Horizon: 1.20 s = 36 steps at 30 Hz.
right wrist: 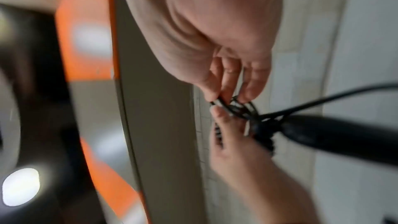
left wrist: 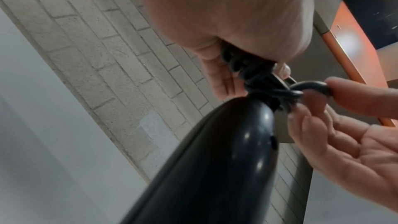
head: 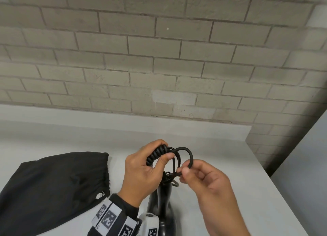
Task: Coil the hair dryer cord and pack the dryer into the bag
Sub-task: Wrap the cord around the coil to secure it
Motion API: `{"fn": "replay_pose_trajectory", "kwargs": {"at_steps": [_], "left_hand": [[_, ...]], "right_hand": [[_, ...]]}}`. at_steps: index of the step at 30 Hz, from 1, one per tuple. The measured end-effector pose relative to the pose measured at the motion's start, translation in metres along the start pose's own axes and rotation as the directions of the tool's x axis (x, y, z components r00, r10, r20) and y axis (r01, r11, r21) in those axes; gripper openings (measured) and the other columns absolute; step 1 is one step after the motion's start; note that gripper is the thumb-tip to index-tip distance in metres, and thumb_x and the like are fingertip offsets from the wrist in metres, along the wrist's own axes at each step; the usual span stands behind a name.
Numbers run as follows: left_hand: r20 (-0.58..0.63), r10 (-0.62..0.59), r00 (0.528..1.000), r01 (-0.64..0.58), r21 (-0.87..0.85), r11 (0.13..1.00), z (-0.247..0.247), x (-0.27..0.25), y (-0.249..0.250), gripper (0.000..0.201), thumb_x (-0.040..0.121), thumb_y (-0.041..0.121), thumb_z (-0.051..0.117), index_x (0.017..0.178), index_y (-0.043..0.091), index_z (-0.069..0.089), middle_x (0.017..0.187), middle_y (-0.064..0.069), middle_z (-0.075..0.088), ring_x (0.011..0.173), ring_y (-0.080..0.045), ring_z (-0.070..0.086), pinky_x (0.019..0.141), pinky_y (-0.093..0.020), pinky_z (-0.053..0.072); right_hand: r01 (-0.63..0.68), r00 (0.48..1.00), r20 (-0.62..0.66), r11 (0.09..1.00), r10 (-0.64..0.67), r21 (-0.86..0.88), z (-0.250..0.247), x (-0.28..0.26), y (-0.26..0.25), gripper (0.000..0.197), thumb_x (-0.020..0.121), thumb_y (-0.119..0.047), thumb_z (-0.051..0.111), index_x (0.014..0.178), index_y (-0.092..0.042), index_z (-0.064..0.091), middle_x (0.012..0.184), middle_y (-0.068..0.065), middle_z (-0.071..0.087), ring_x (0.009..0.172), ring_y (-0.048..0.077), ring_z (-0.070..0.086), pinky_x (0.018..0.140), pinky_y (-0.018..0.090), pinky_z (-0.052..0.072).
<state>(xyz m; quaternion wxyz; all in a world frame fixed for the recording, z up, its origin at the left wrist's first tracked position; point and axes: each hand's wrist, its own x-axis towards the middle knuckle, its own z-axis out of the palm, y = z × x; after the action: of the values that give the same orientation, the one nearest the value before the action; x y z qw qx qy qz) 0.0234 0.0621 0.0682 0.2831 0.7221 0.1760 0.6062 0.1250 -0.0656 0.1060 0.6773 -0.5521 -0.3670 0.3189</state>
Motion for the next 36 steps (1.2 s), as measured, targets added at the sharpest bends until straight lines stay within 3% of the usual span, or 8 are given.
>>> {"fn": "replay_pose_trajectory", "kwargs": {"at_steps": [4, 8, 12, 19, 26, 29, 33, 36], "left_hand": [[0.008, 0.024, 1.000, -0.024, -0.007, 1.000, 0.002, 0.000, 0.000, 0.021, 0.088, 0.039, 0.069, 0.101, 0.022, 0.067, 0.084, 0.009, 0.071, 0.074, -0.011, 0.070, 0.069, -0.021, 0.055], [0.022, 0.070, 0.997, -0.070, 0.022, 0.997, 0.005, -0.002, 0.002, 0.023, 0.090, 0.041, 0.068, 0.102, 0.022, 0.067, 0.085, 0.007, 0.071, 0.075, -0.013, 0.069, 0.068, -0.026, 0.056], [0.012, 0.068, 0.998, -0.068, 0.025, 0.997, 0.003, -0.001, 0.001, 0.024, 0.090, 0.043, 0.067, 0.103, 0.023, 0.066, 0.086, 0.008, 0.072, 0.076, -0.013, 0.070, 0.069, -0.027, 0.057], [0.022, 0.028, 0.999, -0.028, 0.011, 1.000, 0.001, -0.002, 0.000, 0.021, 0.086, 0.038, 0.070, 0.102, 0.025, 0.066, 0.085, 0.009, 0.070, 0.070, -0.007, 0.068, 0.065, -0.017, 0.053], [-0.011, 0.021, 1.000, -0.020, 0.055, 0.998, -0.002, 0.002, -0.001, 0.025, 0.089, 0.049, 0.065, 0.100, 0.026, 0.066, 0.076, 0.007, 0.068, 0.059, -0.012, 0.066, 0.058, -0.024, 0.053], [-0.022, 0.003, 1.000, -0.002, 0.057, 0.998, -0.001, 0.001, -0.002, 0.022, 0.087, 0.041, 0.069, 0.099, 0.024, 0.067, 0.076, 0.010, 0.068, 0.060, -0.010, 0.066, 0.060, -0.018, 0.053], [-0.037, -0.053, 0.998, 0.054, 0.017, 0.998, -0.001, 0.000, -0.005, 0.027, 0.088, 0.046, 0.067, 0.101, 0.022, 0.068, 0.074, 0.008, 0.071, 0.064, -0.014, 0.071, 0.061, -0.031, 0.058], [-0.024, -0.038, 0.999, 0.039, 0.024, 0.999, -0.001, -0.002, -0.004, 0.029, 0.087, 0.038, 0.069, 0.101, 0.013, 0.071, 0.075, 0.008, 0.072, 0.064, -0.012, 0.072, 0.061, -0.031, 0.058]], "right_hand": [[-0.181, 0.983, 0.068, 0.963, 0.170, 0.198, -0.014, -0.002, -0.017, 0.016, 0.067, -0.020, 0.074, 0.079, -0.009, 0.077, 0.082, 0.020, 0.073, 0.086, 0.030, 0.072, 0.082, 0.036, 0.058], [-0.103, 0.993, 0.072, 0.993, 0.098, 0.061, -0.024, -0.007, -0.024, 0.059, 0.040, -0.052, 0.091, 0.086, -0.017, 0.078, 0.082, 0.015, 0.075, 0.091, 0.028, 0.073, 0.089, 0.038, 0.057], [-0.264, 0.956, 0.225, 0.889, 0.190, 0.373, -0.026, -0.008, -0.027, 0.065, 0.032, -0.039, 0.098, 0.081, -0.003, 0.075, 0.072, 0.024, 0.066, 0.074, 0.038, 0.073, 0.067, 0.039, 0.060], [-0.432, 0.902, 0.283, 0.632, 0.327, 0.644, -0.024, -0.005, -0.024, 0.068, 0.024, -0.015, 0.101, 0.083, 0.005, 0.075, 0.063, 0.007, 0.052, 0.030, 0.009, 0.041, 0.034, 0.024, 0.044], [0.129, 0.986, -0.128, 0.971, -0.105, 0.201, -0.020, -0.007, -0.004, 0.081, 0.036, -0.058, 0.092, 0.102, -0.018, 0.069, 0.085, 0.004, 0.065, 0.062, 0.027, 0.067, 0.061, 0.026, 0.056], [0.360, 0.933, -0.053, 0.921, -0.356, 0.150, -0.019, -0.009, 0.010, 0.067, 0.046, -0.034, 0.091, 0.108, -0.026, 0.067, 0.099, 0.002, 0.067, 0.089, 0.023, 0.067, 0.074, 0.027, 0.055], [0.344, 0.938, 0.040, 0.915, -0.344, -0.211, -0.008, -0.012, 0.044, 0.076, 0.045, -0.034, 0.095, 0.114, -0.032, 0.064, 0.107, -0.005, 0.064, 0.092, 0.023, 0.064, 0.082, 0.043, 0.053], [0.464, 0.869, 0.023, 0.799, -0.494, -0.381, 0.005, -0.008, 0.060, 0.038, 0.072, -0.032, 0.081, 0.108, -0.039, 0.068, 0.105, -0.012, 0.065, 0.084, 0.015, 0.066, 0.075, 0.023, 0.054]]}}
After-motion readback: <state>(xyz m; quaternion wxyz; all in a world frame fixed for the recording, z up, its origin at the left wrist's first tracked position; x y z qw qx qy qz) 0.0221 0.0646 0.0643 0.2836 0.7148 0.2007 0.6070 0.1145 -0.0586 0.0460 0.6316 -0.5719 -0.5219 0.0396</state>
